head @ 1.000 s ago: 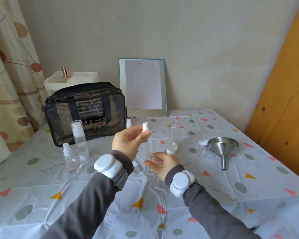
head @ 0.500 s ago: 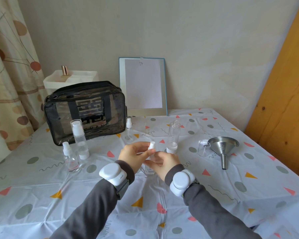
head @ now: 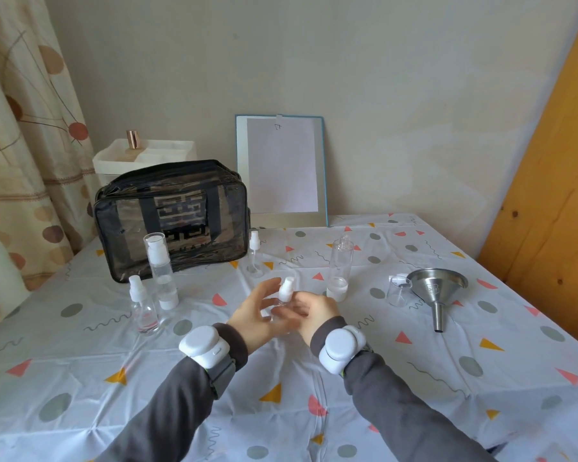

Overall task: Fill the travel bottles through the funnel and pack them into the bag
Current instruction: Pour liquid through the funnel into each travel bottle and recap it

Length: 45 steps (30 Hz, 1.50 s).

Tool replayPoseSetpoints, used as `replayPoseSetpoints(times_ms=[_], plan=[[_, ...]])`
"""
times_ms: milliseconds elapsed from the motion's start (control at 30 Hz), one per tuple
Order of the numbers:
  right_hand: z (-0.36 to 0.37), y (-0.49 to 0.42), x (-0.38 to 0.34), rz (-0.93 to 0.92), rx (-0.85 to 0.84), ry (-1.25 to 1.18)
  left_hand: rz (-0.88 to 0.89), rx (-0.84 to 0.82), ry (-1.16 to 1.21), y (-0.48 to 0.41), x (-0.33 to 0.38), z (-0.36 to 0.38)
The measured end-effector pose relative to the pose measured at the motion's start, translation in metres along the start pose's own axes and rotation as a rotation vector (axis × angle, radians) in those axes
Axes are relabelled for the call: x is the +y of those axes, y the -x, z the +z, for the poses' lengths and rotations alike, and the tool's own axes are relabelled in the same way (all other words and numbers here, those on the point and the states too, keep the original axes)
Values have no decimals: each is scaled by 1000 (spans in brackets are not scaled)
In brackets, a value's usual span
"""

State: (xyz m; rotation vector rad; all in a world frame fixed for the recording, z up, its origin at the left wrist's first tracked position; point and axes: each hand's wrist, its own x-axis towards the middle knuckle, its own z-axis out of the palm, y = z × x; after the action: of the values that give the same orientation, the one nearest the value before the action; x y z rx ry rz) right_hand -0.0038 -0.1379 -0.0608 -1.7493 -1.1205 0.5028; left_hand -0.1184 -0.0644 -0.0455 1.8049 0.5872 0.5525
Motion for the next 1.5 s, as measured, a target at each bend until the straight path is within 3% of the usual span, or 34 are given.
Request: replayPoseSetpoints(times_ms=[100,333,533,1033,1300,1500], plan=[[3,-4,1,-16,1,-14,-12,-32,-87,0,-12,-4],[0,-2,-3,15,-34,16,21,79,-150,-4,-28,1],[-5,-4,-17,-106,50,-166,-56,160,-110,-11,-36,5],[2,-10,-23,-127,265,133,-86,160,-141,-9,-32,3],[-1,-3,-26,-184,75,-67,-69,158,-167,-11,-33,2],[-3,-15,-29,-67,114,171,-75,163,-196,-12,-36,1]])
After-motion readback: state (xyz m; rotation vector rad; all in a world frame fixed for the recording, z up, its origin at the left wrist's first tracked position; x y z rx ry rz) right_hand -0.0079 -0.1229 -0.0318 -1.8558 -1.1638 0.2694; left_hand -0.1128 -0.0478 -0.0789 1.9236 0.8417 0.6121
